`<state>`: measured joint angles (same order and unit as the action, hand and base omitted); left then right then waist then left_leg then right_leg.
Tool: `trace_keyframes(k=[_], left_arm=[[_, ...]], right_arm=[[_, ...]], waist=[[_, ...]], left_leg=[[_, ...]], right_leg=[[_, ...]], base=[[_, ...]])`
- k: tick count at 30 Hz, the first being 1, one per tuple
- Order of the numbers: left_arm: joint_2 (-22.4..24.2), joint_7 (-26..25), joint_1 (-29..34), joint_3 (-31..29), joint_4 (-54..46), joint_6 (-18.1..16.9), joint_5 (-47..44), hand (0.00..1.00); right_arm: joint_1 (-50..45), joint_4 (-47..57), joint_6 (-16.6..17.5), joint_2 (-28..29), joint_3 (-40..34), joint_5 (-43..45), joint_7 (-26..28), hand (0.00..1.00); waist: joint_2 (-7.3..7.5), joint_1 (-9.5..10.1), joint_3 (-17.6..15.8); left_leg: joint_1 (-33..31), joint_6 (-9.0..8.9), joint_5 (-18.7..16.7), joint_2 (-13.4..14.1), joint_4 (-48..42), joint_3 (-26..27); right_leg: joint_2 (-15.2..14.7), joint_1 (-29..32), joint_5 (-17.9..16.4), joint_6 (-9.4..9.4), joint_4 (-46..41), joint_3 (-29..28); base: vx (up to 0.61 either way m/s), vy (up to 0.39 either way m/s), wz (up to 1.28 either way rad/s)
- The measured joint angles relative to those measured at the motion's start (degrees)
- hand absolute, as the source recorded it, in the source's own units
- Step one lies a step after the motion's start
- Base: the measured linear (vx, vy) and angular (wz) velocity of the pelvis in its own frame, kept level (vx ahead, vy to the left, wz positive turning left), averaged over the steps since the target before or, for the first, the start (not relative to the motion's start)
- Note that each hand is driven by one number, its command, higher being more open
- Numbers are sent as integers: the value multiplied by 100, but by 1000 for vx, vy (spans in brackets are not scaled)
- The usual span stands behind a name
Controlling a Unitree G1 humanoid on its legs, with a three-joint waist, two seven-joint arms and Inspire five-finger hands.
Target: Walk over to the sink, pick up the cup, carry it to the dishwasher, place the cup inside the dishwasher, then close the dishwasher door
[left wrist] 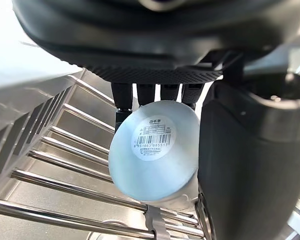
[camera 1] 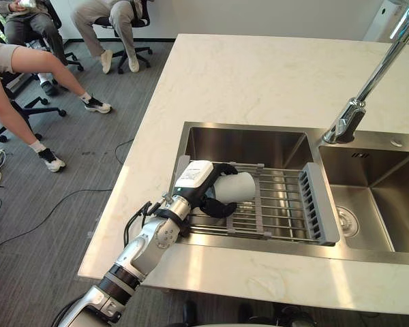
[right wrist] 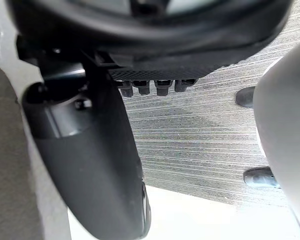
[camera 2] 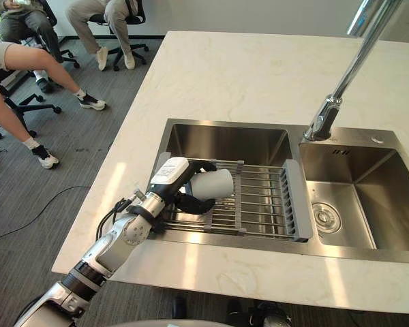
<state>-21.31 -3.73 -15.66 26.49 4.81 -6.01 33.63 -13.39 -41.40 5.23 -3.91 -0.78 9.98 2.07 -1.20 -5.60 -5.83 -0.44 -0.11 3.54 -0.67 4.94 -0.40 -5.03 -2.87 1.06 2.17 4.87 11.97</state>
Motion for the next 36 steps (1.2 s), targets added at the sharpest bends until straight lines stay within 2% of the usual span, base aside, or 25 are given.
trace_keyframes(k=[8,15,26,30,36], left_arm=[[64,-55,387,-309,-773,50,-345,0],[506,-562,626,-788,-1923,-78,-810,0],[965,-1041,1676,-1323,-2803,-200,-1773,0],[1172,-1148,1917,-1477,-2993,-339,-2480,0],[1435,-1199,2420,-1673,-3200,-443,-3501,0]], right_arm=[[-14,1,0,-15,-2,1,0,100],[-44,-7,0,-19,-6,0,-9,100],[-60,-165,1,-63,-5,1,-96,100],[-43,-282,1,-63,-2,7,-146,100],[17,-443,-1,-48,5,10,-224,100]], waist=[[-20,59,-3],[-51,176,9],[-124,361,126],[-87,473,165],[-35,537,217]], left_leg=[[58,-8,-66,20,-1,143],[100,3,-81,15,-2,124],[174,0,-105,18,-1,74],[156,1,-104,16,-2,42],[144,1,-105,19,-2,45]], right_leg=[[-3,2,6,2,-3,-156],[-4,-45,-20,10,-22,-173],[-13,-67,-128,17,-179,-139],[-12,-66,-132,21,-180,-109],[-10,-52,-133,23,-182,-117]], base=[[-2,2,-9],[3,1,-1],[-14,-3,1],[-12,-7,4],[-7,-2,0]])
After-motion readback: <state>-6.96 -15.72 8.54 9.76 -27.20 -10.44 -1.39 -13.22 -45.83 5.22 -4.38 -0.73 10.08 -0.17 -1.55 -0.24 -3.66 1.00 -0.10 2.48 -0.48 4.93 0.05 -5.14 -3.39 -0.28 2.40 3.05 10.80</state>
